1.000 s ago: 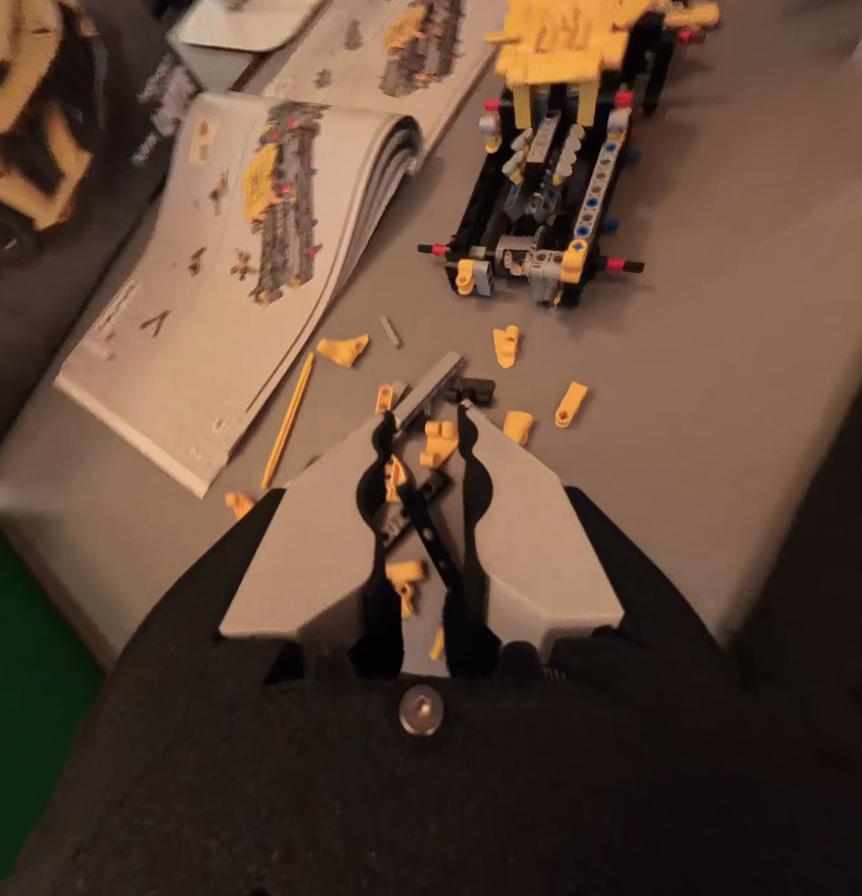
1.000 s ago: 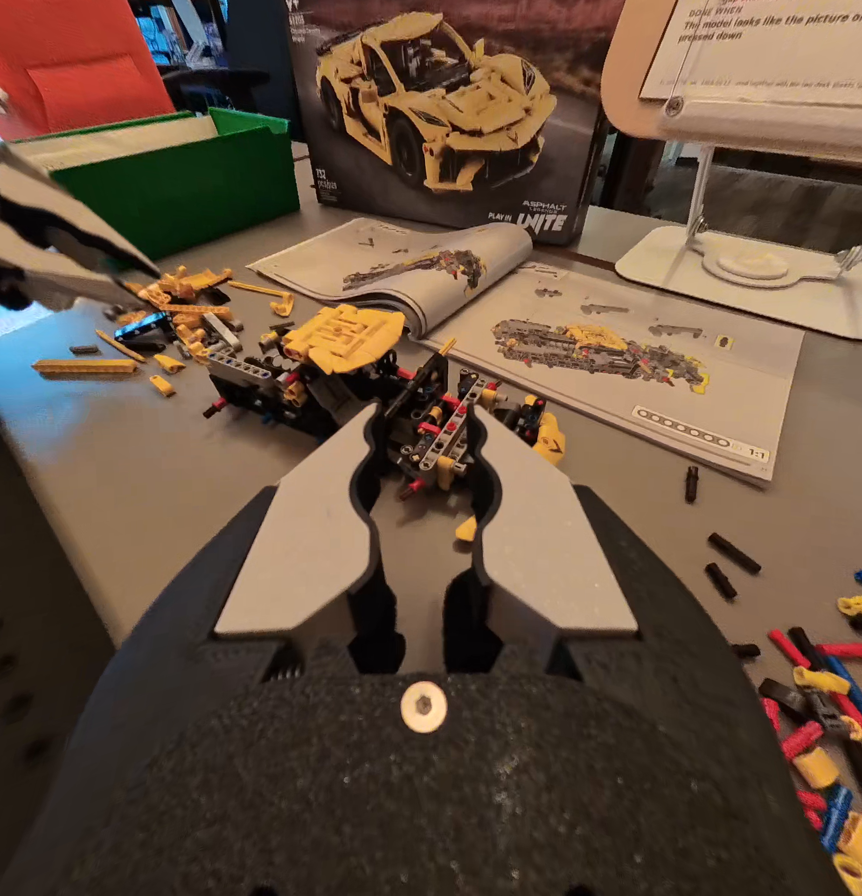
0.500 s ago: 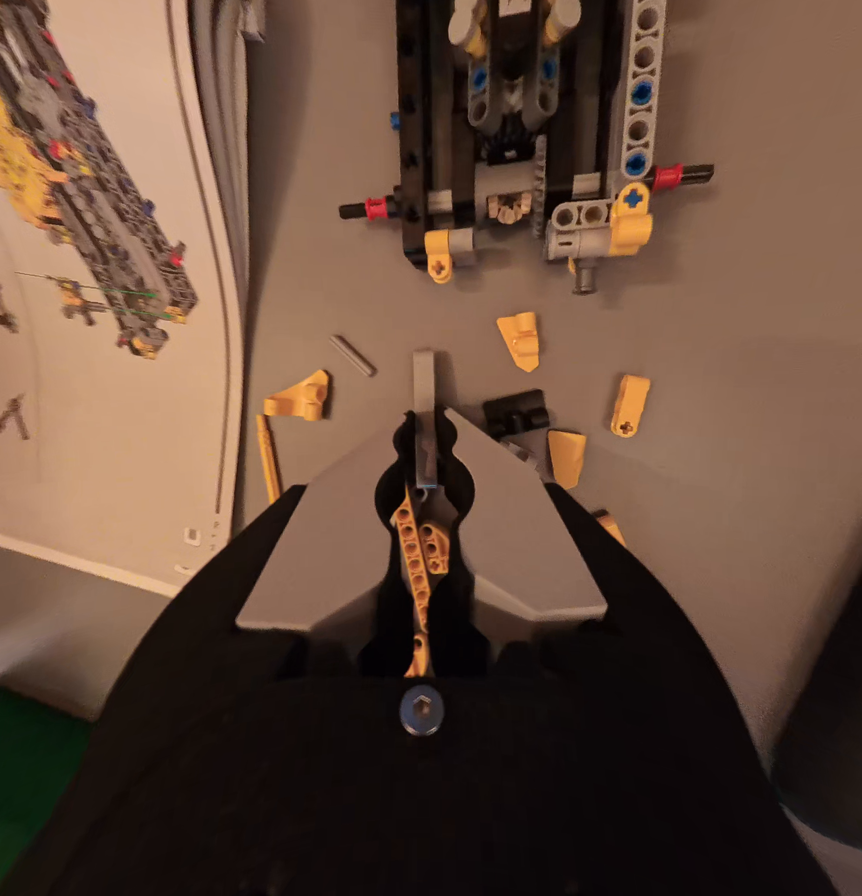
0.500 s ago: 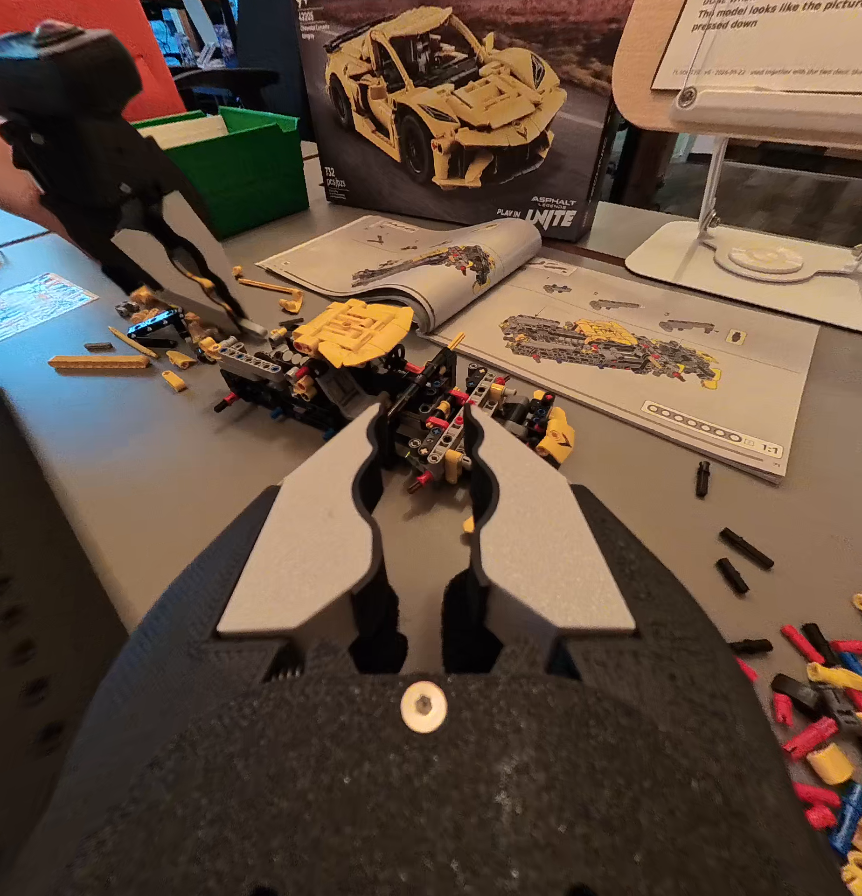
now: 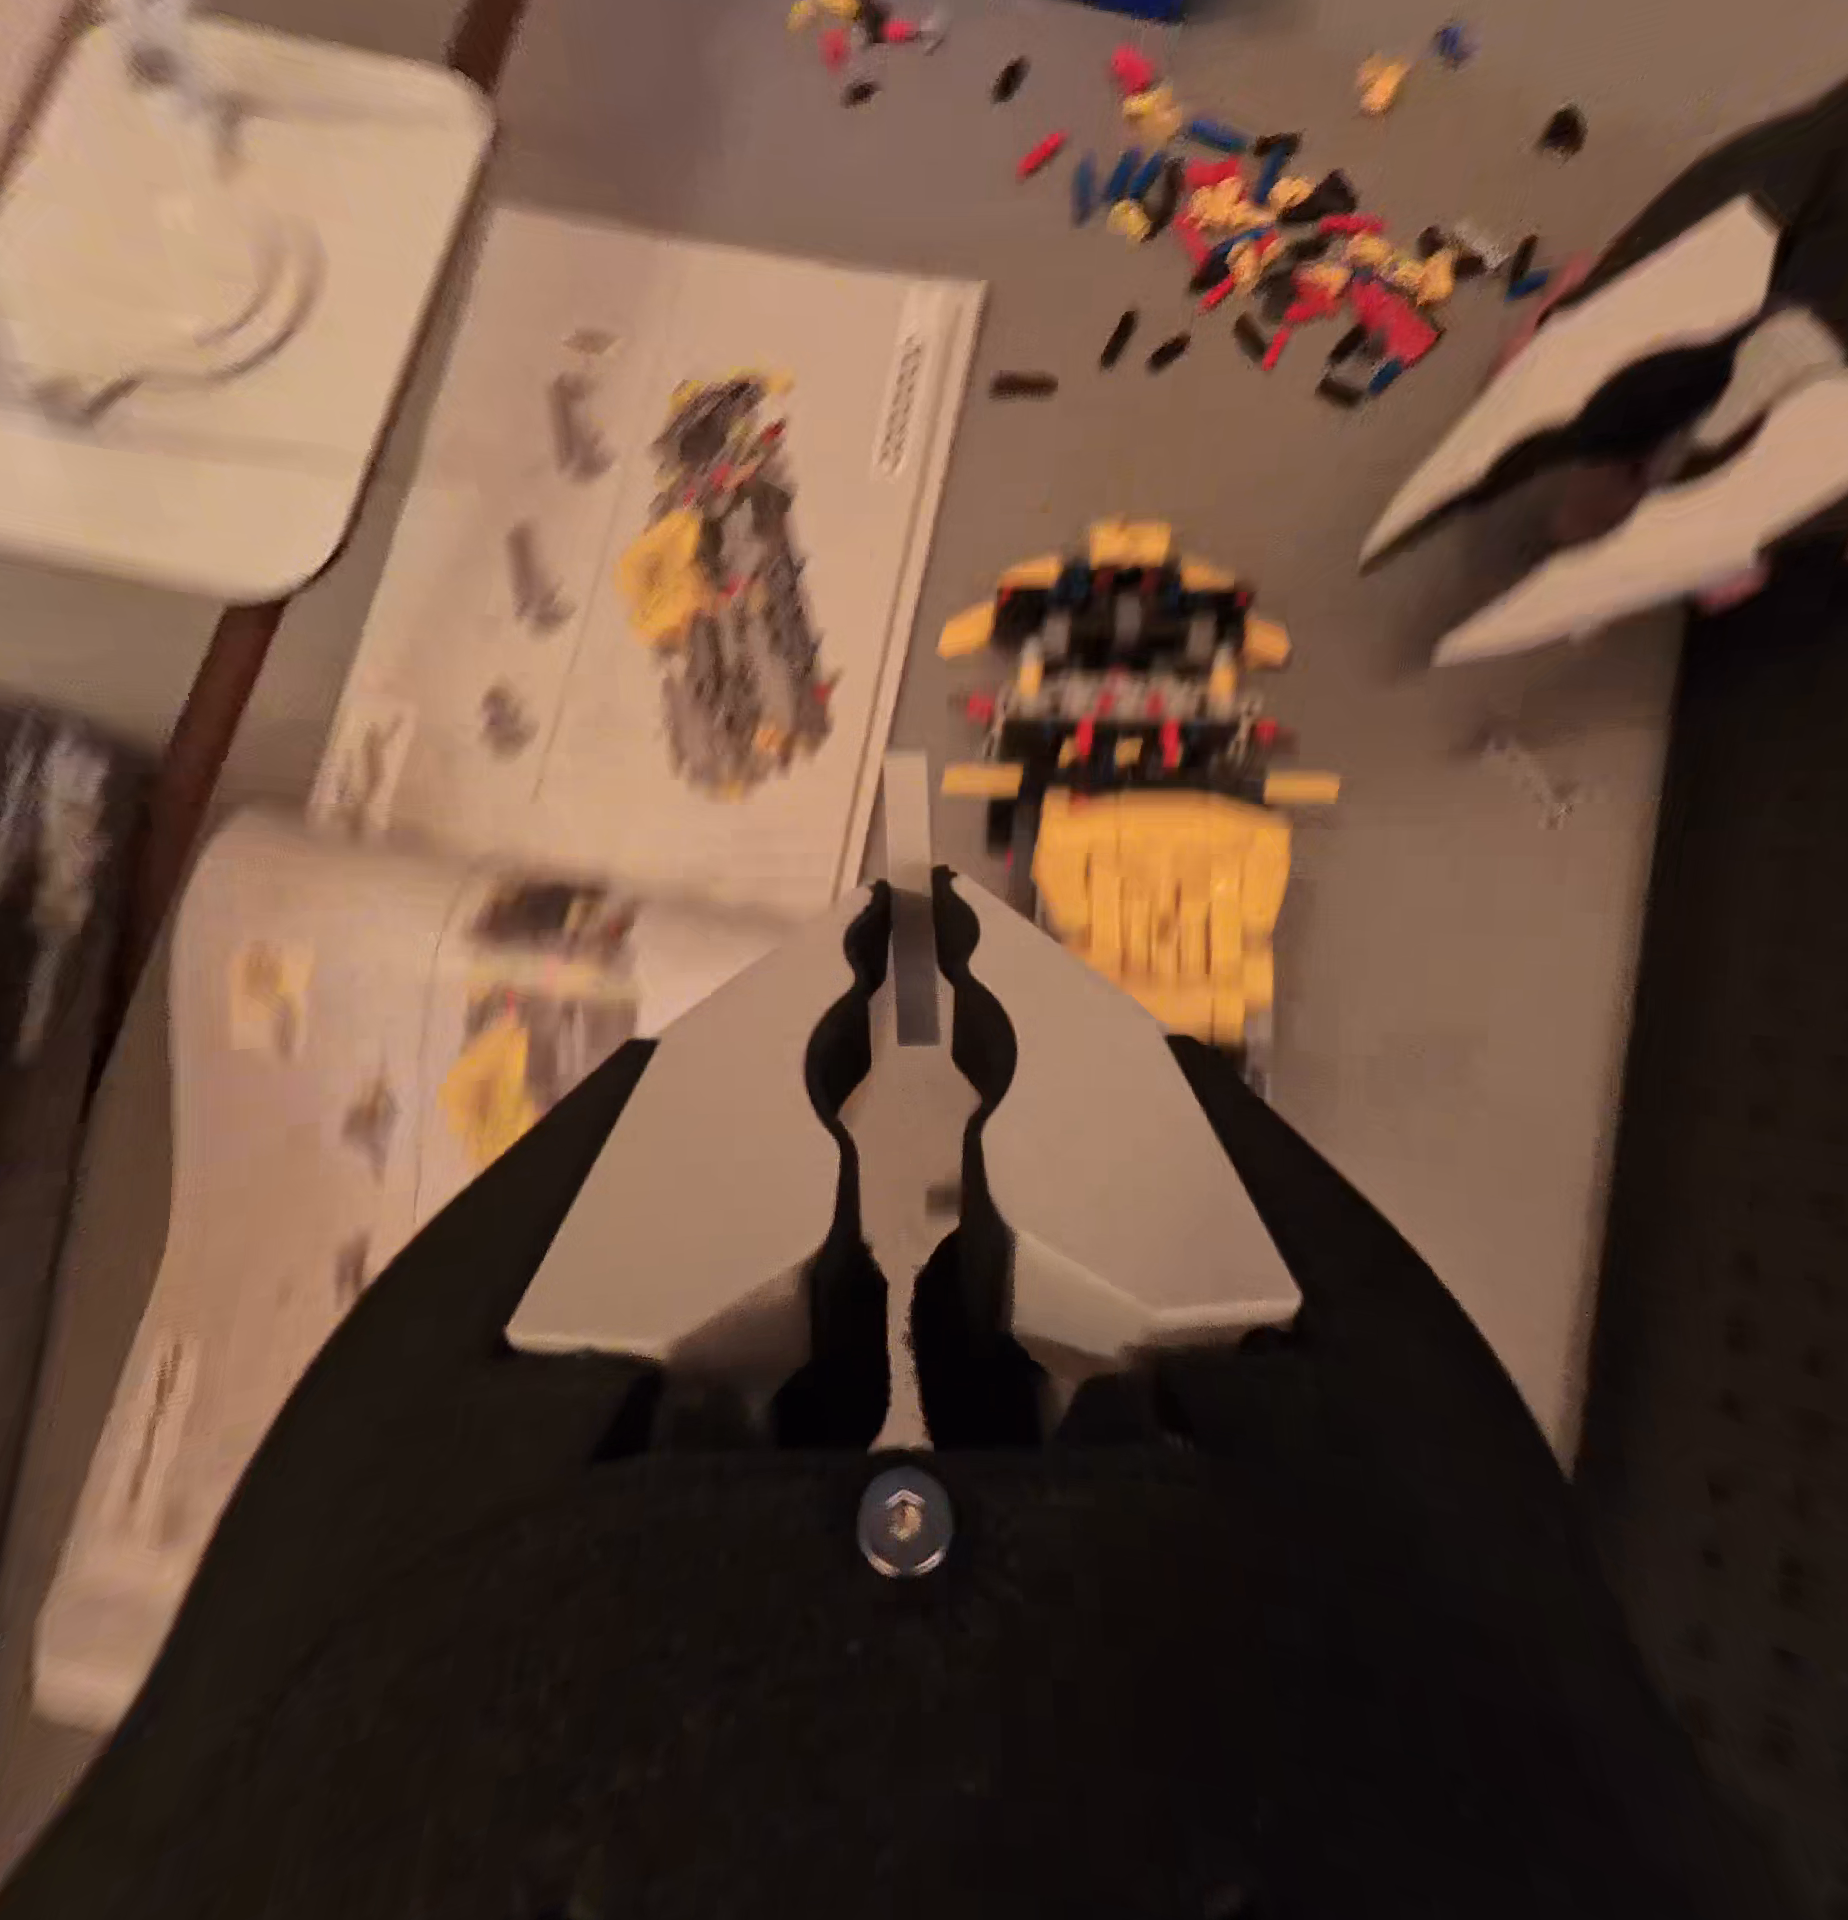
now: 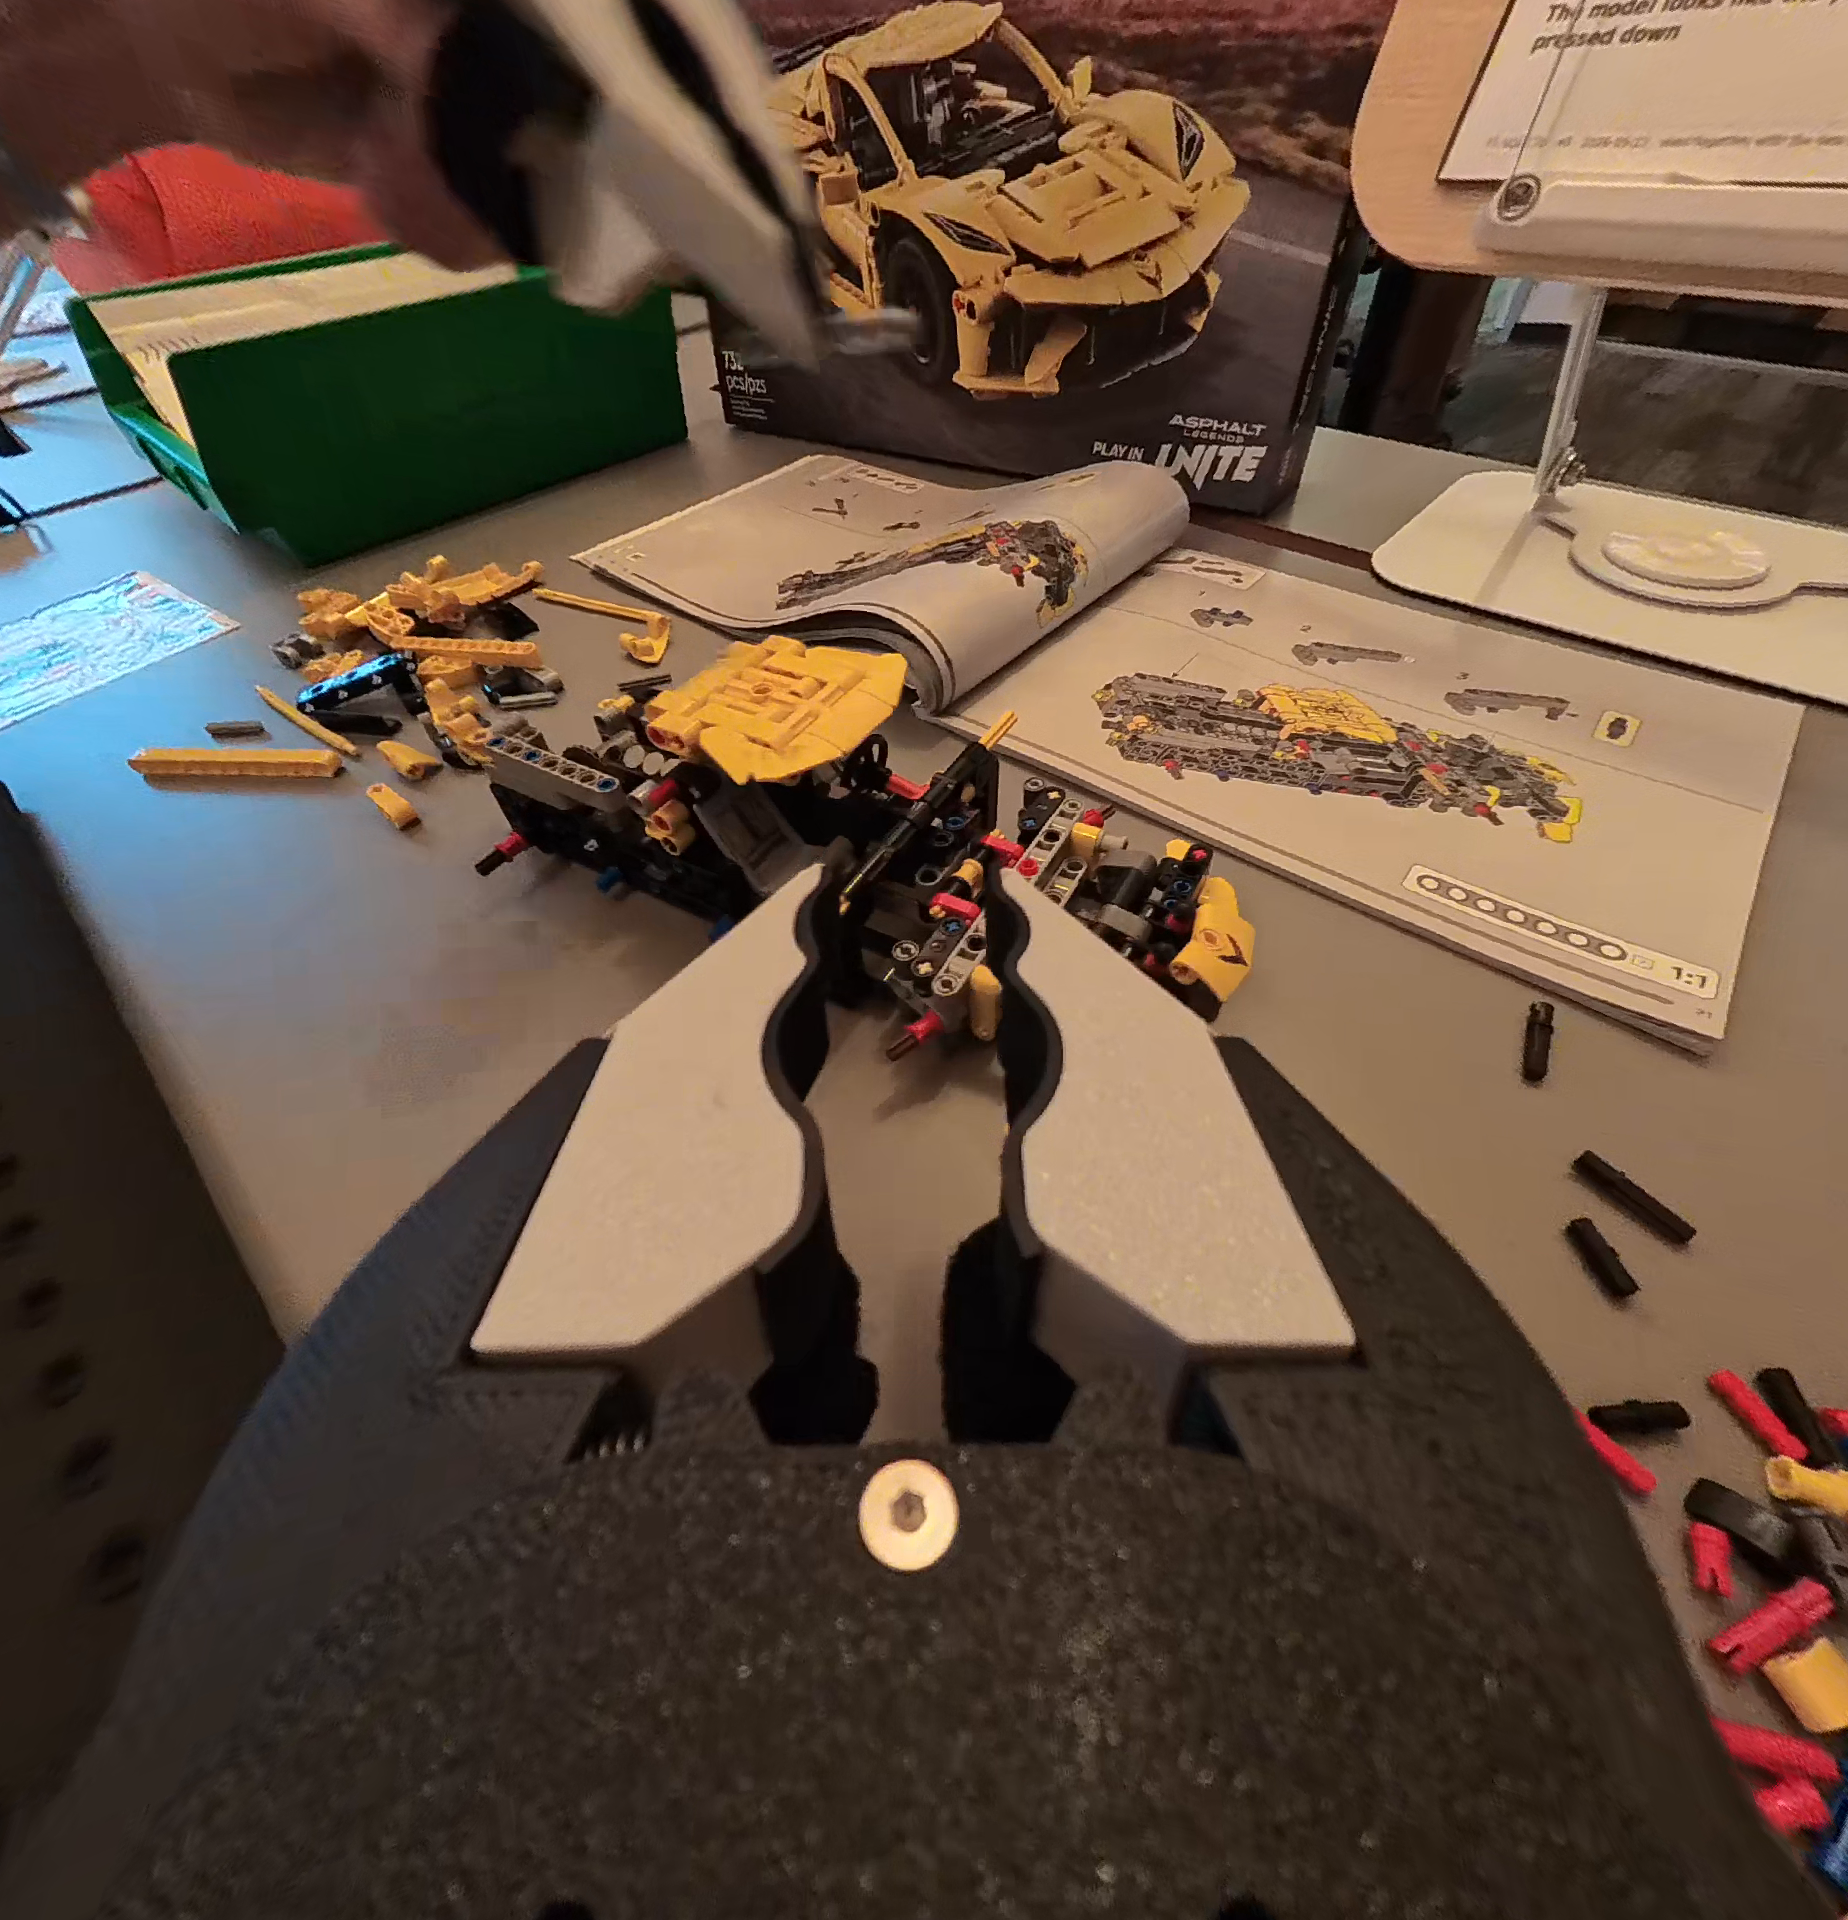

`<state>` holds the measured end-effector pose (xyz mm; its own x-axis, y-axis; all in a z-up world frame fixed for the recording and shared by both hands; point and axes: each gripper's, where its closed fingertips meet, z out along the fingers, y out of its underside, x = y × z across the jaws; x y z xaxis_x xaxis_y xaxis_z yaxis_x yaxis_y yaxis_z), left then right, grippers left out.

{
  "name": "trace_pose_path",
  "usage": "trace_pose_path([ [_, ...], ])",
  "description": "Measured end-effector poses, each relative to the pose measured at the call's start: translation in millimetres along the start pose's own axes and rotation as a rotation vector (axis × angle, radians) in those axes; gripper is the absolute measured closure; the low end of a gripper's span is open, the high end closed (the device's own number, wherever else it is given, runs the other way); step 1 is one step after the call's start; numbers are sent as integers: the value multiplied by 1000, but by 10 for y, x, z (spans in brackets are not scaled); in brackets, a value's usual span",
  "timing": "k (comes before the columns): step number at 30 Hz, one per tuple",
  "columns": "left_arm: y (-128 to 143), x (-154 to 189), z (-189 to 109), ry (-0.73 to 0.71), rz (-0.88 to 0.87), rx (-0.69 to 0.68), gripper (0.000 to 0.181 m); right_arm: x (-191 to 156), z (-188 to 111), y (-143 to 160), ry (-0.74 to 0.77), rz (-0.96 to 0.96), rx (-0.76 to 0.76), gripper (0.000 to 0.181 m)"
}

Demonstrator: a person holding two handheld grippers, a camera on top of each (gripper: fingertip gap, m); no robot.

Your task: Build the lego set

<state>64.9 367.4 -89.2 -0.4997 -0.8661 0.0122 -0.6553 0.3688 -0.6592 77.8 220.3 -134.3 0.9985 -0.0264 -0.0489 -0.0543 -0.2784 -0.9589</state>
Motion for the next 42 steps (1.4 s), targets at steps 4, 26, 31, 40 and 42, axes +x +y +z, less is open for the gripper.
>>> trace_pose_path([
  [4, -747, 162, 1071, 158, 106, -93, 173, -22, -6, 6, 10, -34, -5, 156],
  [26, -834, -44, 2367, 217, 143, -421, 173, -43, -20, 1, -24, -10, 7, 155],
  [31, -829, -45, 2366, 209, 133, -447, 173, -42, -15, 12, -25, -9, 1, 155],
  [40, -813, -5, 2346, 206, 115, -448, 167, -56, -2, 25, -29, -17, -8, 155],
  [42, -810, -15, 2349, 196, 133, -455, 169, -59, -1, 27, -28, -20, -10, 155],
])
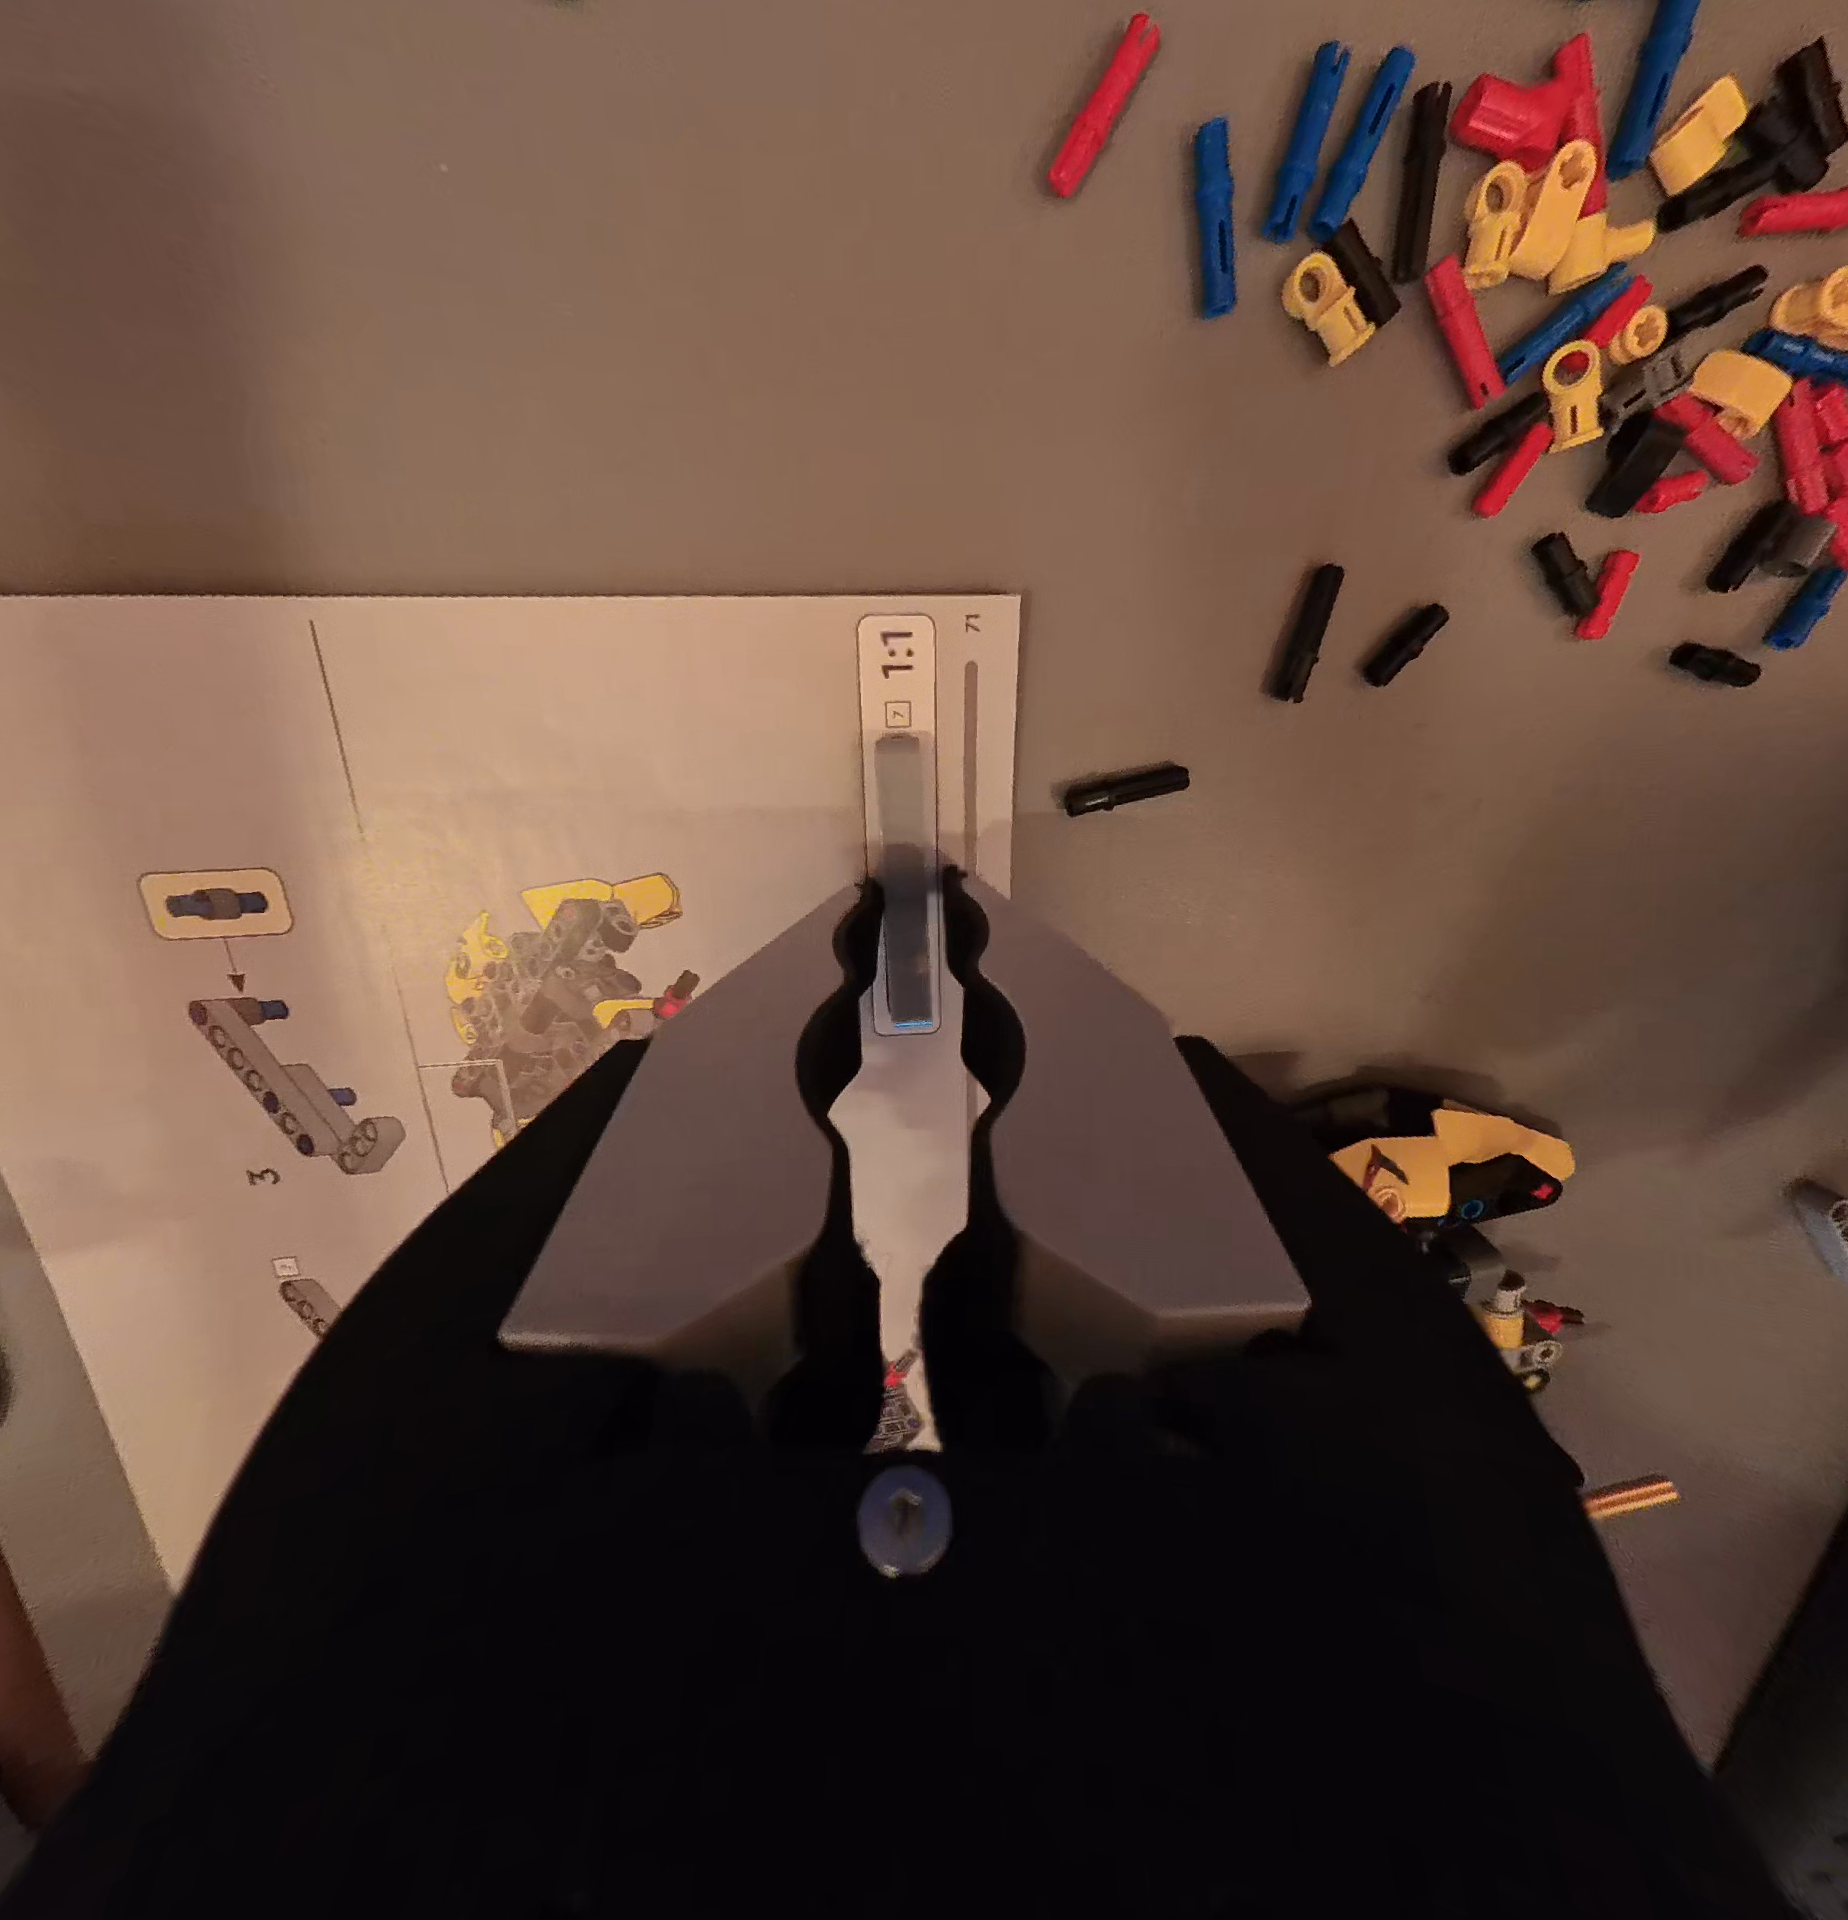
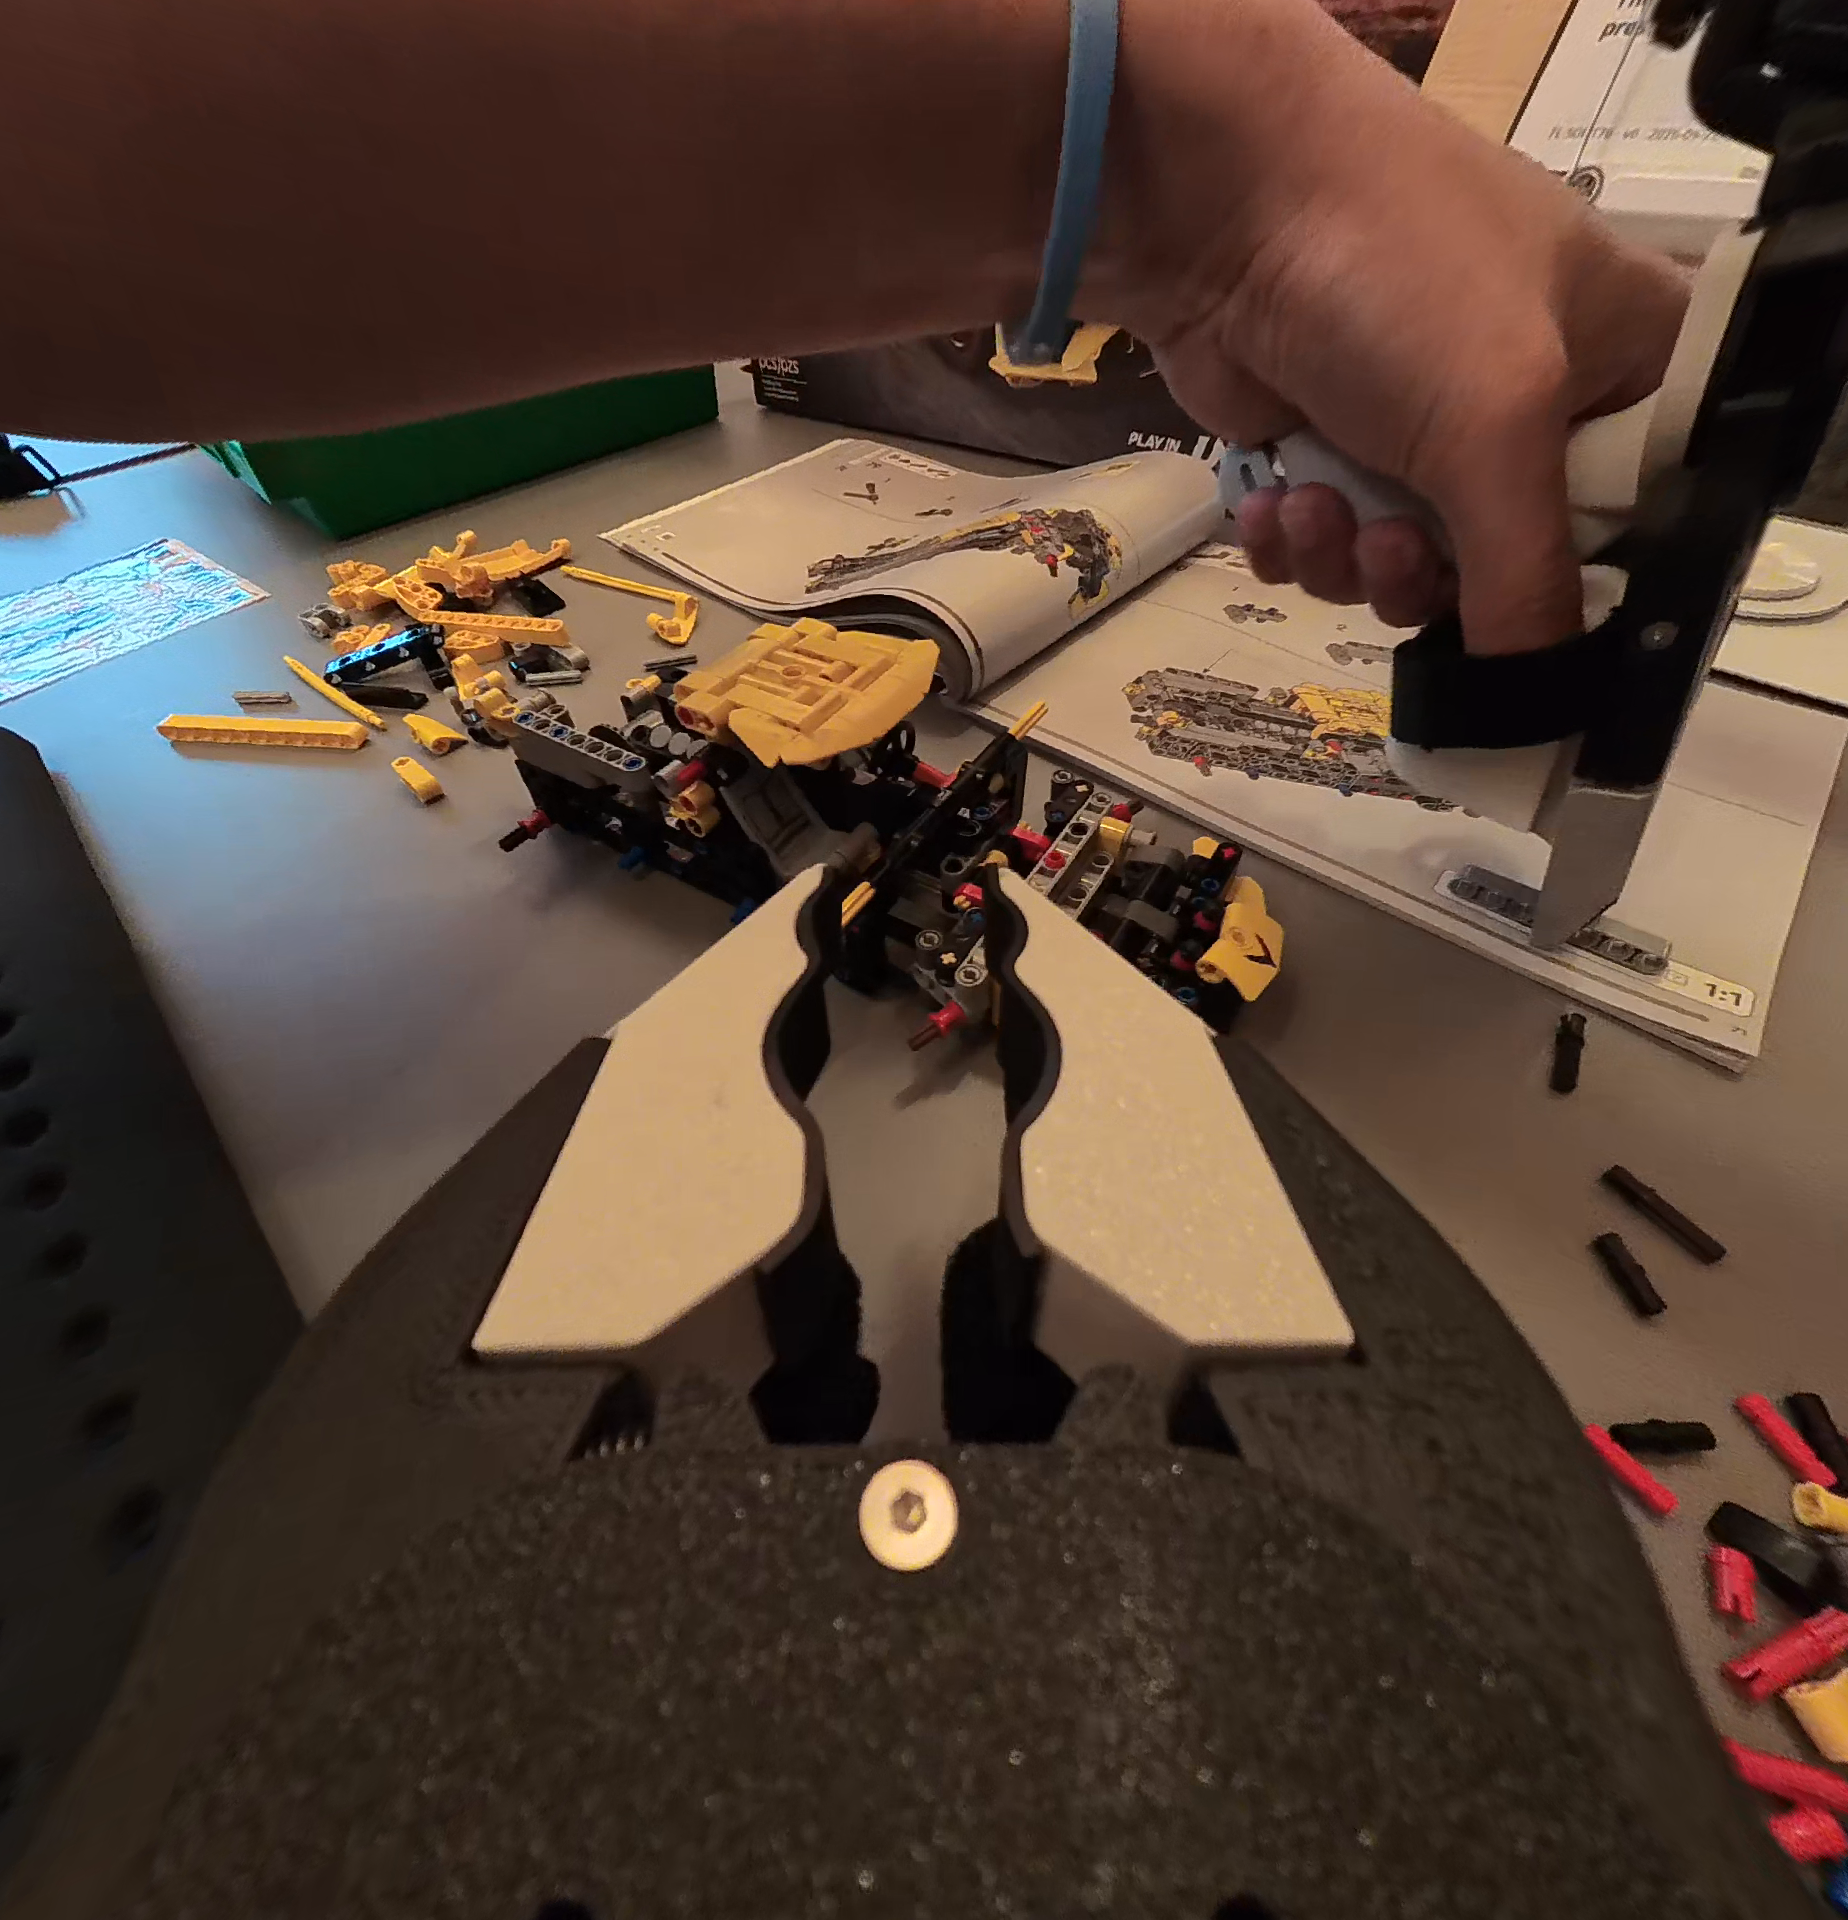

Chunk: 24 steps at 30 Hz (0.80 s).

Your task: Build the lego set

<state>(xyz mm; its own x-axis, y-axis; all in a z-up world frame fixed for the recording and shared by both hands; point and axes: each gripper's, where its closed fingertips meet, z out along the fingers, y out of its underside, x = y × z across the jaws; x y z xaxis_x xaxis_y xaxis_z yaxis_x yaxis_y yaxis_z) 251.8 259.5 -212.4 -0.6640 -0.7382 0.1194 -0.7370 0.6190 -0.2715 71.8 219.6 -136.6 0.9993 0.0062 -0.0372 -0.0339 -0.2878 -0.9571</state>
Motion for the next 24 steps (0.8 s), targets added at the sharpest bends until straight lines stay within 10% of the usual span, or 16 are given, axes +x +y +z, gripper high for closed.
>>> trace_pose_path([
  [24, 17, -57, -9, 13, 59, -45, 173, -3, 12, 27, -3, -1, -14, 155],
])
